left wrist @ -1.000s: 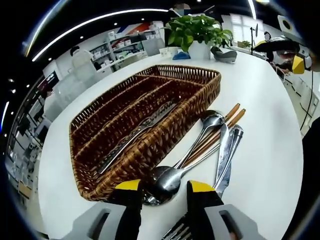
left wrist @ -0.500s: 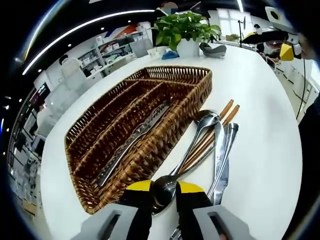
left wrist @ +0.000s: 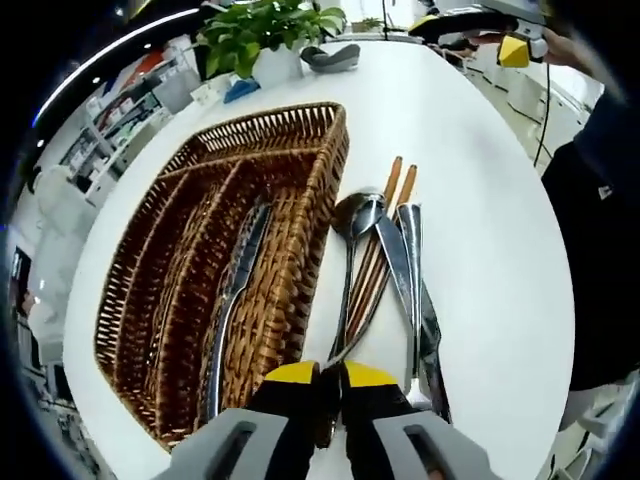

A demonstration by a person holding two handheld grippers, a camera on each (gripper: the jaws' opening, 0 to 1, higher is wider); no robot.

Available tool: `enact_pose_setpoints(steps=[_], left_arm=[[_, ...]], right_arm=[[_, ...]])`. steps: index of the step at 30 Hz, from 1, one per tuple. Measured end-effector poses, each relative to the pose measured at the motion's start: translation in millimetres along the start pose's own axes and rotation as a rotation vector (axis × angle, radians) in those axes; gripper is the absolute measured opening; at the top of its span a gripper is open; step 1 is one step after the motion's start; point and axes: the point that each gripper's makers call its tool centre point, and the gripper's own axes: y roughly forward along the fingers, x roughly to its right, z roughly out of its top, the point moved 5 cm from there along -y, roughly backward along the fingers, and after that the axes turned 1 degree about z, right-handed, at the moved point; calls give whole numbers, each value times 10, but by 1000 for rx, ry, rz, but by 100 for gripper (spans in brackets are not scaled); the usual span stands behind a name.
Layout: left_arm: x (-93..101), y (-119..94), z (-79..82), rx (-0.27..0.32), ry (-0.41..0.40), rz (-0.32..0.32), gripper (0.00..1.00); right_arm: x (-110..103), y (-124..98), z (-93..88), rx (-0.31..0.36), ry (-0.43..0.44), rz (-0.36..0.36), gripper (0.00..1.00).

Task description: Arrange the knives, forks, and spoons in their matching storage slots by inserting each utensil handle-first until every utensil is classified and aligned in the correct compartment

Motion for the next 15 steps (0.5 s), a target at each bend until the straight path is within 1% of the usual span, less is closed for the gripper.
enact_pose_setpoints(steps=[1,2,3,8,11,15], left_arm=[[-9,12,3,-11,15,-14,6],[5,13,2,-35,26,-54,6],[-2,15,28,-36,48,-60,5],[13,15,20,-77,80,-93,3],[32,4,23,-81,80,-92,2],[99,-40,26,-94,79,-112,1]], right_arm=[[5,-15,3,6,6,-6,73],[10,-24,1,8,9,-10,73],[13,-32,0,10,10,-14,73],[14,-65,-2,18,17,-31,72],[10,-70,0,21,19,-33,72],[-3,-66,3,19,13,-29,72]])
